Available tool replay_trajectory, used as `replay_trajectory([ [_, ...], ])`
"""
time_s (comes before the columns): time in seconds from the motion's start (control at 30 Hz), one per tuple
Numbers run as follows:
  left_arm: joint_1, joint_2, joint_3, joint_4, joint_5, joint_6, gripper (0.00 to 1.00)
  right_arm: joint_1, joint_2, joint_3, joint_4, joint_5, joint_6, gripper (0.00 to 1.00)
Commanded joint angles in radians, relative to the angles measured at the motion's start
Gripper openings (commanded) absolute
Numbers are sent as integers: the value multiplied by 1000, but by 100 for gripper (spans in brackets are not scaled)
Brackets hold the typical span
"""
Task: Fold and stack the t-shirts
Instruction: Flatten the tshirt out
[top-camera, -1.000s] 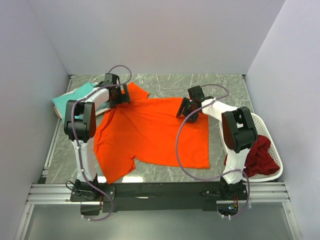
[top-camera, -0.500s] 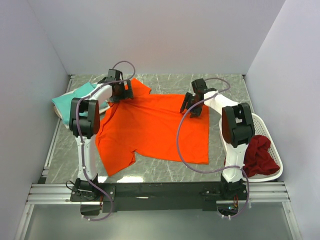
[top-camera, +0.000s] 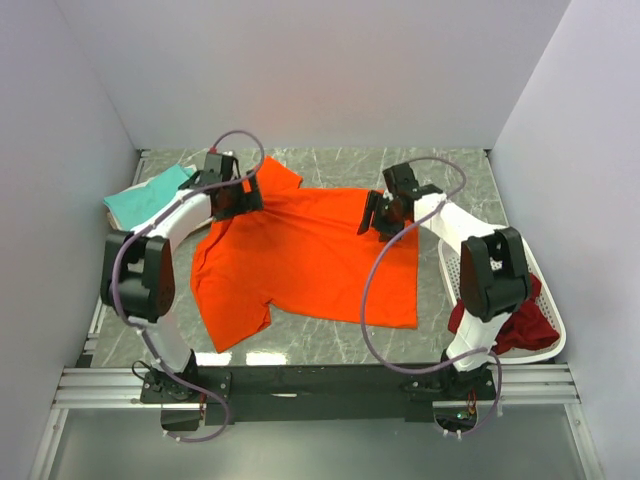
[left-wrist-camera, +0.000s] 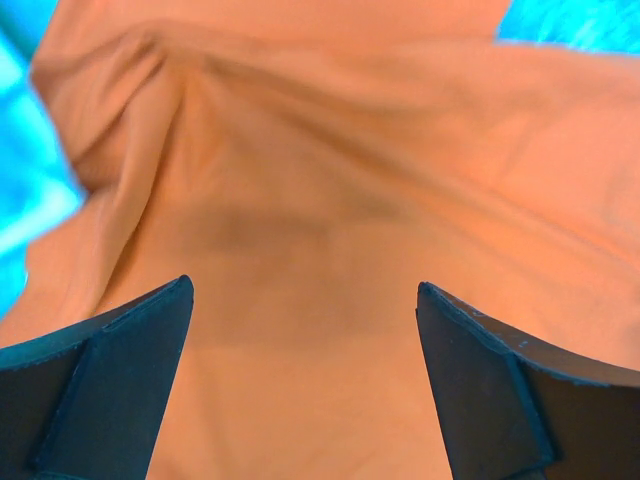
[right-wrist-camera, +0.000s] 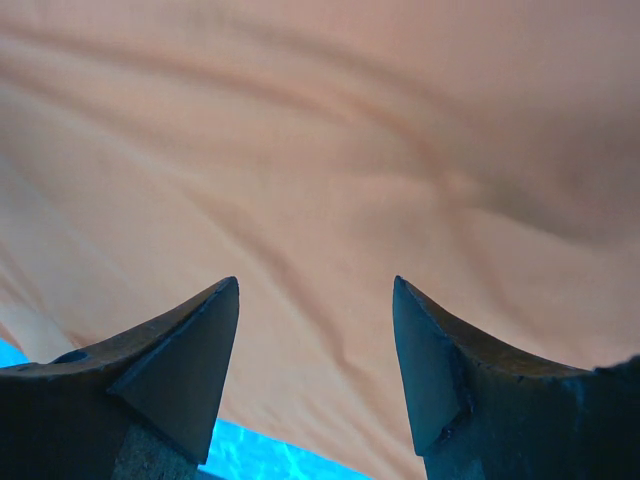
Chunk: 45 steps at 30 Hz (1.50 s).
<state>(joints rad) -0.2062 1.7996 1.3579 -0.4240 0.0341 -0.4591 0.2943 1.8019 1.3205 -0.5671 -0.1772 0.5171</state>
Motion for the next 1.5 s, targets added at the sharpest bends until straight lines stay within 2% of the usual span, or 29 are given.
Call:
replay_trajectory([
  [0.0,5,-60,-124,28,-29,-38,99,34,-77,-102,29,-1,4,69],
  [0.13,46,-127,-261,66,-33,-55,99,45,-105,-207,88,4,18,69],
  [0.23,67,-154,-307,82,-31,-49,99,45,-107,-256,108,25,15,69],
  [0.53,97,-164,-327,87,-31,-29,100,36,-49,-311,105,110,27,69],
  [0.73,105,-157,-338,100,-31,-30,99,-14,-45,-349,98,81,43,70],
  [1.2,105,-56,-309,137,-10,-30,99,-96,-55,-311,41,104,15,70],
  [1.47,105,69,-185,126,-22,-16,100,-116,7,-216,19,91,-3,70],
])
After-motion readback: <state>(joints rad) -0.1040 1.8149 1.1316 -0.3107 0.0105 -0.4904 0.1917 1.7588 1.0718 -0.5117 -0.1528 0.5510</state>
